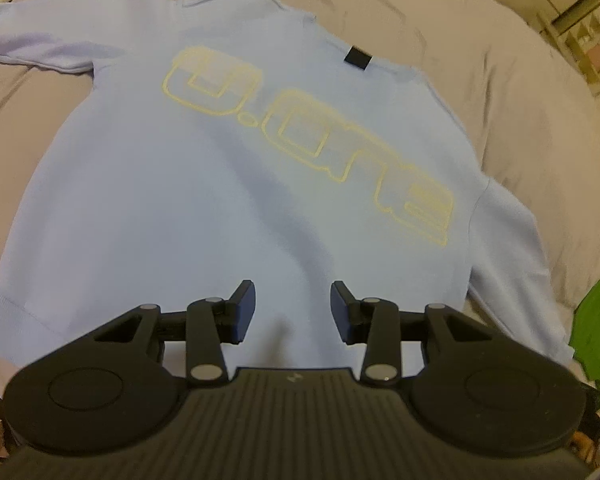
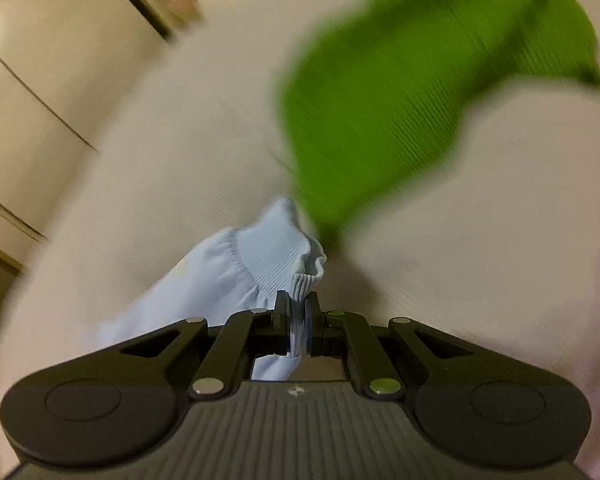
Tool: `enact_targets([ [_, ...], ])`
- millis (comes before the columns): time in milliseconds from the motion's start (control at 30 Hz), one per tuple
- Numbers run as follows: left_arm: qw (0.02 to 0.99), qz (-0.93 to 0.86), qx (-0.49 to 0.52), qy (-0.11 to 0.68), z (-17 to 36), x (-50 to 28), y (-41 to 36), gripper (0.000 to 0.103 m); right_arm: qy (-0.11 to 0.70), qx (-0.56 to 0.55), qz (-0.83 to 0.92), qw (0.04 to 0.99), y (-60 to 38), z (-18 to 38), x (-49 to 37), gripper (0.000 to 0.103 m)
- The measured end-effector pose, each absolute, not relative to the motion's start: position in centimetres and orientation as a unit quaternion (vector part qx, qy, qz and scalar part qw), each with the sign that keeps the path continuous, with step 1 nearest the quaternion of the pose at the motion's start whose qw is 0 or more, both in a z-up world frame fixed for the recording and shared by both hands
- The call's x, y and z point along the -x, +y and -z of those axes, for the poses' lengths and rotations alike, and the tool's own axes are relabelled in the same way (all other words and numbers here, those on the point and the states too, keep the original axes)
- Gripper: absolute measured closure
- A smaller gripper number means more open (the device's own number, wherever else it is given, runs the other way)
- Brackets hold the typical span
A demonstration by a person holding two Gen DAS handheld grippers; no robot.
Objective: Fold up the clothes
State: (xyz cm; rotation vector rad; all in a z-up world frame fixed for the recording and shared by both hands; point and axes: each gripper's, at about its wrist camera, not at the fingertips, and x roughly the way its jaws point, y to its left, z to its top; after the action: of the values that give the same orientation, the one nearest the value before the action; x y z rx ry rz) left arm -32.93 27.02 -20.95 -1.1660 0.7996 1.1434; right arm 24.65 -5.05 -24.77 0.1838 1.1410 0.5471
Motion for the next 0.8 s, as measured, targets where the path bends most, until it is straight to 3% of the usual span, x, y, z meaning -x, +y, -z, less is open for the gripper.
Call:
enact_targets([
  [133,0.607,-0.505,0.498,0.358,21.1,35.0,26.7,0.067,0.569,-0.069,-0.203,0.794,-4.5,27.7,-24.1,0.093],
  [200,0.604,-0.510,0.493,0.364,21.1,36.0,26.6,0.066,0.561,-0.040,-0.182,0.807,-4.0,26.6,-23.9,0.074],
  [267,0.600,-0.514,0.489,0.369,21.2,37.0,26.4,0.065,0.527,0.016,-0.144,0.837,-3.3,24.5,-23.1,0.069],
  [300,0.598,-0.517,0.487,0.372,21.2,37.5,26.4,0.065,0.509,0.037,-0.131,0.850,-2.9,23.4,-22.4,0.061],
  [367,0.594,-0.517,0.481,0.385,21.6,39.5,26.0,0.064,0.485,0.036,-0.157,0.860,-3.1,21.3,-20.1,0.061],
  [567,0.556,-0.525,0.493,0.414,23.4,47.8,24.9,0.062,0.625,-0.011,-0.377,0.684,-0.4,23.0,-8.4,0.055],
  [733,0.549,-0.508,0.511,0.423,25.7,52.6,25.1,0.058,0.695,0.017,-0.386,0.606,0.0,27.0,2.7,0.053],
  [800,0.550,-0.493,0.527,0.420,27.1,53.7,25.4,0.056,0.708,0.014,-0.370,0.602,-0.6,28.3,5.5,0.044],
])
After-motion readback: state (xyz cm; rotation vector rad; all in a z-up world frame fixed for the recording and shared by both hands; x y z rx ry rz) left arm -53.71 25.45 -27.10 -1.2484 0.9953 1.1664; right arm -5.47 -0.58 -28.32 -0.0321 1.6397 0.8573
